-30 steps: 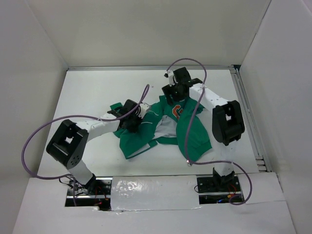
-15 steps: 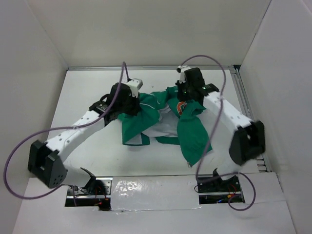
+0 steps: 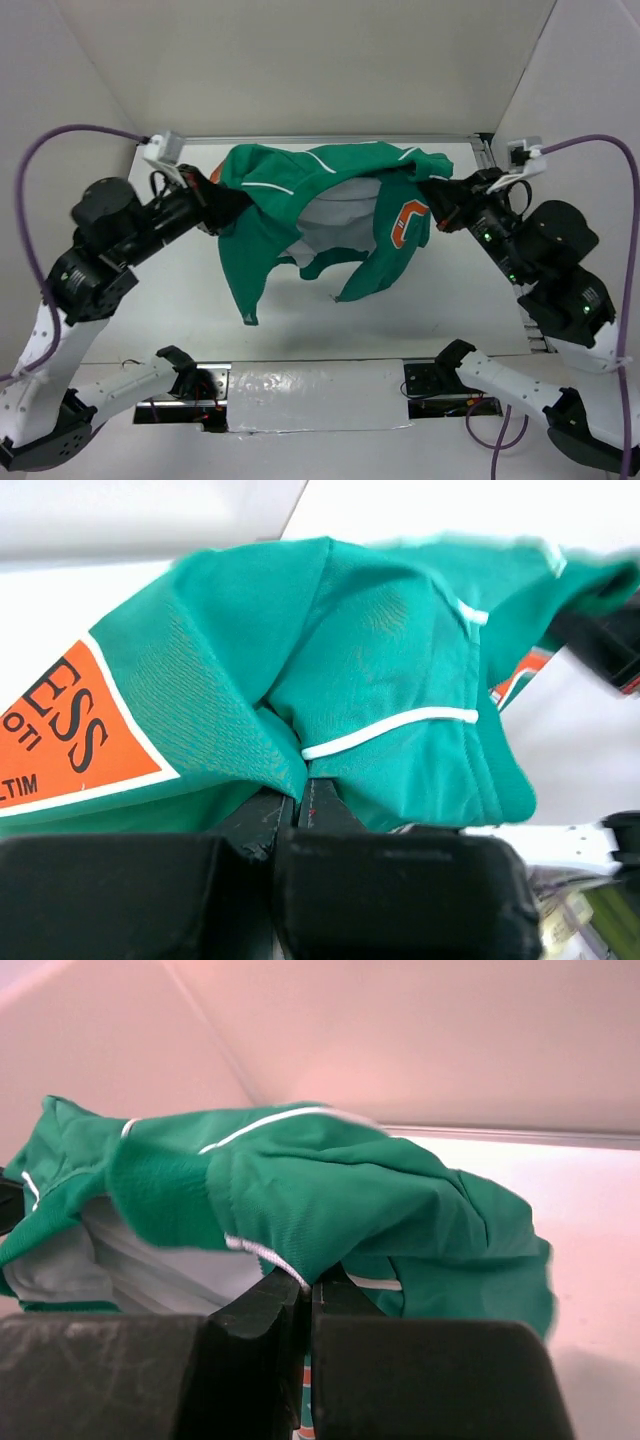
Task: Zip up the jacket
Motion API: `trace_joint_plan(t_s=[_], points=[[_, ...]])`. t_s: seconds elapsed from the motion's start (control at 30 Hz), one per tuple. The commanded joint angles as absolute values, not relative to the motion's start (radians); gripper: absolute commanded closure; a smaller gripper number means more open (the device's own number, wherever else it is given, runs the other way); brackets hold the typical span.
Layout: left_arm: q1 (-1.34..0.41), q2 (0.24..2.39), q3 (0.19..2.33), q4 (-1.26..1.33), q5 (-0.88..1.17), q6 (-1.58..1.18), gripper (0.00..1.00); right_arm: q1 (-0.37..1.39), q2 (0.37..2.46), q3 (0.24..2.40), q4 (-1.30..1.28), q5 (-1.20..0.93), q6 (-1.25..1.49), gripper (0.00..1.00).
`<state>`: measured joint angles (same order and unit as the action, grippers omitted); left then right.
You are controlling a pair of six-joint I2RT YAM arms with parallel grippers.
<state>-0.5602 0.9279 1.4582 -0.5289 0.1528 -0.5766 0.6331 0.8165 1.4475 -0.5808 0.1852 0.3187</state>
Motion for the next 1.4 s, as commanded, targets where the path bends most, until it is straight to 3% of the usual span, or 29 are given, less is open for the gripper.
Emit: trace_joint_plan(t_s=[0.0,0.23,0.47,0.5,0.53,0.6,0.63,0.67,0.7,0.73,0.83,1.0,1.13,1.37], points=[[-0.566,0.908,1.519,-0.557,0.091,-0.69,1.0,0.667,0.844,1.541,-0.658,0.227,0.403,1.0],[-0.56,1.152,1.566,-0.673,-0.044,-0.808,1.0,0.596,1.116,1.614,-0.75,0.341,0.465,1.0],[-0.382,1.718,1.632,-0.664,0.086,-0.865,1.0,0.33,1.532,1.552,-0.583,0.077,0.496,1.0],[-0.358,1.799,1.746,-0.678,0.113,-0.855,0.92,0.313,1.599,1.575,-0.56,0.022,0.454,0.98],[-0.348,1.948,1.831,-0.714,0.155,-0.835,0.66,0.301,1.728,1.645,-0.56,0.008,0.446,0.85],[-0.341,2.079,2.092,-0.865,0.149,-0.81,0.47,0.275,1.837,1.8,-0.606,-0.039,0.425,0.64],[-0.338,2.13,2.174,-0.92,0.14,-0.804,0.3,0.269,1.897,1.825,-0.645,-0.06,0.414,0.54],[-0.334,2.188,2.263,-0.995,0.135,-0.801,0.24,0.27,1.902,1.833,-0.643,-0.086,0.411,0.31],[-0.336,2.171,2.258,-0.996,0.132,-0.781,0.01,0.273,1.869,1.781,-0.605,-0.101,0.404,0.11],[-0.336,2.133,2.156,-0.938,0.135,-0.756,0.01,0.287,1.837,1.7,-0.586,-0.089,0.399,0.0],[-0.334,1.921,1.816,-0.739,0.198,-0.715,0.01,0.333,1.702,1.549,-0.56,-0.006,0.4,0.0],[-0.328,1.584,1.339,-0.618,0.163,-0.742,0.01,0.417,1.432,1.217,-0.494,-0.034,0.486,0.0],[-0.333,1.48,1.162,-0.627,0.118,-0.802,0.01,0.524,1.269,0.97,-0.466,0.026,0.604,0.0],[-0.371,1.557,1.086,-0.703,0.057,-0.864,0.02,0.589,1.16,0.671,-0.433,0.019,0.761,0.0]])
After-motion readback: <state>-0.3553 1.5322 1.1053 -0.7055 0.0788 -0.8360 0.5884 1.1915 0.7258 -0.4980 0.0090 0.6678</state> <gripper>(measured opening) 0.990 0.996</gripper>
